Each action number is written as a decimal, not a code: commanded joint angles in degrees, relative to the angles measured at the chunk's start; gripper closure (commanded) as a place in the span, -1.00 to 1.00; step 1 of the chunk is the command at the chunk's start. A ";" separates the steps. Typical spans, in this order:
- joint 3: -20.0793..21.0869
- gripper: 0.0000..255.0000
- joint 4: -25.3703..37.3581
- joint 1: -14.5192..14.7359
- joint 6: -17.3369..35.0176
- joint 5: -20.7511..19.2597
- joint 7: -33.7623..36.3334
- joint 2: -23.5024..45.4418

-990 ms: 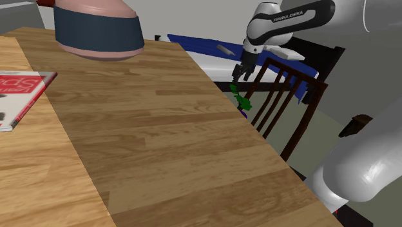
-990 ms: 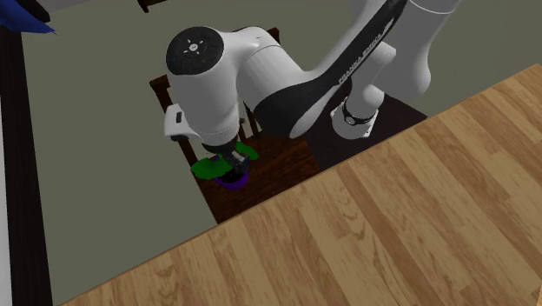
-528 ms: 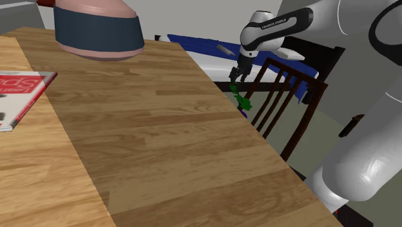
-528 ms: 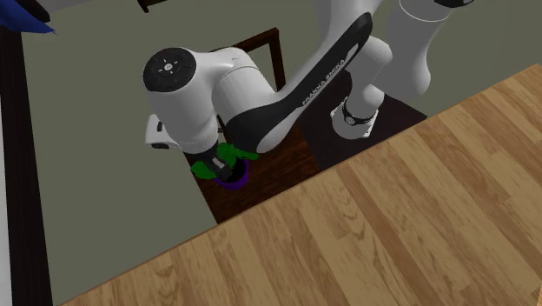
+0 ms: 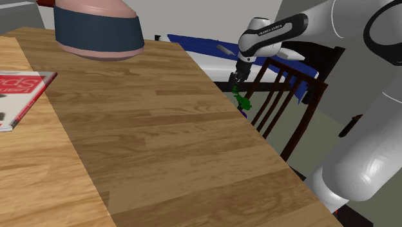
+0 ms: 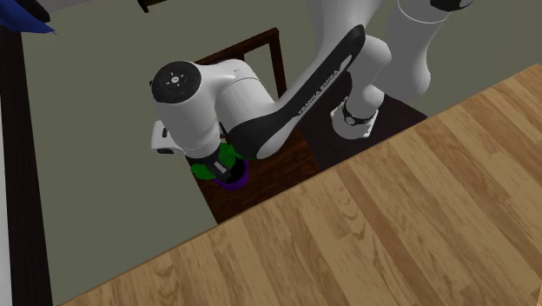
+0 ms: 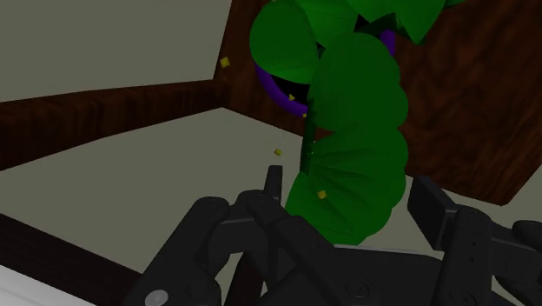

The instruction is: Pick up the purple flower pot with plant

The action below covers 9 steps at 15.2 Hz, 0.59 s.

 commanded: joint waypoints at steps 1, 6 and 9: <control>-0.03 1.00 -0.10 -0.02 0.04 -0.02 -0.01 0.04; 0.00 1.00 -0.02 0.01 -0.02 -0.02 0.05 0.07; 0.00 1.00 0.43 0.00 -0.74 -0.09 0.04 -0.21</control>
